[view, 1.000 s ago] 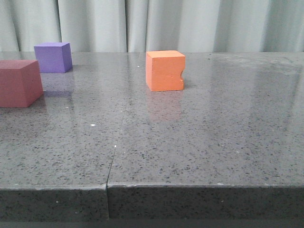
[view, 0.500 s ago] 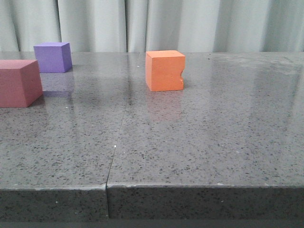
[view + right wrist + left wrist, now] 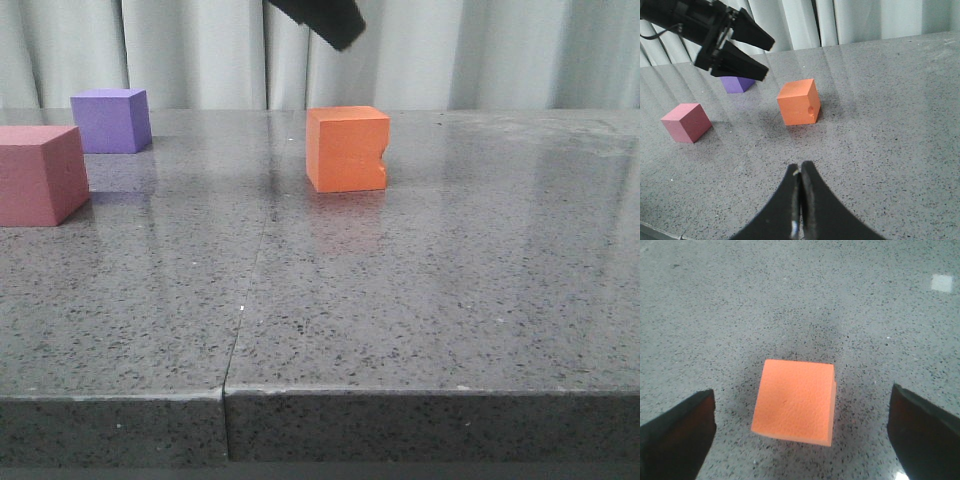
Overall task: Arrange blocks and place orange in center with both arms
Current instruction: 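Lower the open left gripper over the orange cube and close on it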
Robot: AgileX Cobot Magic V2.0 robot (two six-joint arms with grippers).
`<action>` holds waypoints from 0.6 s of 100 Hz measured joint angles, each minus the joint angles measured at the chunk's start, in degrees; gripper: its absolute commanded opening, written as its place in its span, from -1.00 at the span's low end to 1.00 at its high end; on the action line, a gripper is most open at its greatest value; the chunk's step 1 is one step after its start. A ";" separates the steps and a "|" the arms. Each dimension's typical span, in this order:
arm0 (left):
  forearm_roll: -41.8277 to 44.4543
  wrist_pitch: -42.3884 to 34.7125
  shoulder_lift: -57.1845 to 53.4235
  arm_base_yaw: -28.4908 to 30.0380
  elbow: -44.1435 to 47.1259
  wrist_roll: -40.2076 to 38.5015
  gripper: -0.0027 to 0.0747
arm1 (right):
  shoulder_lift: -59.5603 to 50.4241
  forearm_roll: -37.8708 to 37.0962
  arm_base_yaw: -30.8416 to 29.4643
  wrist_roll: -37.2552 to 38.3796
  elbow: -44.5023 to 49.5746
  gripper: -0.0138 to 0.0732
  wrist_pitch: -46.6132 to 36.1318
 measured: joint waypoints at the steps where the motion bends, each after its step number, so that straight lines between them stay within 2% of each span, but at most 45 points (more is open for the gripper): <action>1: 0.01 0.00 0.15 -0.12 -0.11 0.00 0.76 | 0.00 0.00 0.00 0.00 0.00 -0.81 0.00; 60: -0.69 -2.30 8.30 -0.59 -0.91 -1.71 0.76 | 0.00 0.00 0.00 0.00 0.00 -0.81 0.00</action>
